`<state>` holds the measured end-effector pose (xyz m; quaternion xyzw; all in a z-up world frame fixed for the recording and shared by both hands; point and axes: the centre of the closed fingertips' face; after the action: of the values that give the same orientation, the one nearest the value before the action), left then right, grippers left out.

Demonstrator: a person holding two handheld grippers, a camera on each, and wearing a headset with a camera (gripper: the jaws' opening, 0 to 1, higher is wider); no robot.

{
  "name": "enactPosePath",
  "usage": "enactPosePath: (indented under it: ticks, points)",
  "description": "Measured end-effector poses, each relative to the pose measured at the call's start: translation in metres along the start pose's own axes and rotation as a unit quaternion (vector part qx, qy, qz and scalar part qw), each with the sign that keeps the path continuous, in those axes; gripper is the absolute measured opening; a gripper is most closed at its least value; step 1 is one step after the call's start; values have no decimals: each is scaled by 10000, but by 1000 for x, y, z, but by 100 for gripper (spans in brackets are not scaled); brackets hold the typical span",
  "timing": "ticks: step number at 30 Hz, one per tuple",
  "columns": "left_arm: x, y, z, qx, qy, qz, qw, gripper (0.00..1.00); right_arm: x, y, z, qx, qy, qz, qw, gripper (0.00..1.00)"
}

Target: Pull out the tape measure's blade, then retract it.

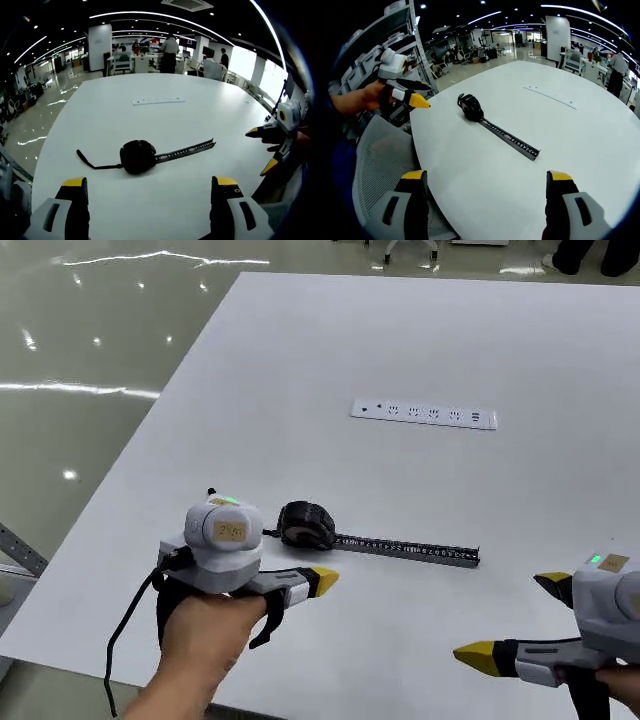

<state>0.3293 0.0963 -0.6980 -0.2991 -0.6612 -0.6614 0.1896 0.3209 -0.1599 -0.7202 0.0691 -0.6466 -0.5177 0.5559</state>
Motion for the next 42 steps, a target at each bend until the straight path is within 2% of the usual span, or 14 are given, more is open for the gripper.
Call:
enactPosePath:
  ticks: [8, 16, 19, 22, 25, 27, 29, 34, 42]
  points:
    - [-14, 6, 0, 61, -11, -67, 10000, 99, -12, 2, -9, 177, 90, 117, 9997, 94]
    - [-31, 6, 8, 215, 203, -82, 9995, 96, -24, 1, -20, 358, 164, 285, 9988, 92]
    - [-40, 6, 10, 303, 215, -51, 9993, 96, -29, -1, -24, 541, 179, 378, 9977, 88]
    - [-45, 9, 11, 335, 242, -67, 9991, 96, -33, 0, -28, 569, 221, 393, 9974, 88]
    - [-53, 11, 13, 324, 300, -77, 9990, 96, -38, -3, -32, 684, 287, 518, 9959, 87]
    - [-58, 14, 15, 481, 320, -133, 9982, 96, -42, -4, -36, 710, 308, 552, 9955, 87]
    - [-61, 16, 17, 495, 374, -163, 9979, 95, -44, -4, -38, 768, 324, 604, 9947, 86]
    - [-68, 17, 19, 528, 485, -181, 9973, 91, -48, -6, -46, 941, 360, 679, 9926, 80]
    - [-79, 13, 16, 672, 547, -138, 9961, 88, -59, -9, -60, 1123, 446, 810, 9894, 78]
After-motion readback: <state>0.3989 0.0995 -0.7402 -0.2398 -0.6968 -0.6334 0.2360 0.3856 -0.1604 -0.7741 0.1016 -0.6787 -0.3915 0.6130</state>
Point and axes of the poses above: the centre of the closed fingertips' face, and the gripper's own axes: x roughly backward along the fingers, z roughly to its left, y roughly out of its top, and after that the axes turned 3 degrees about -z, right-handed
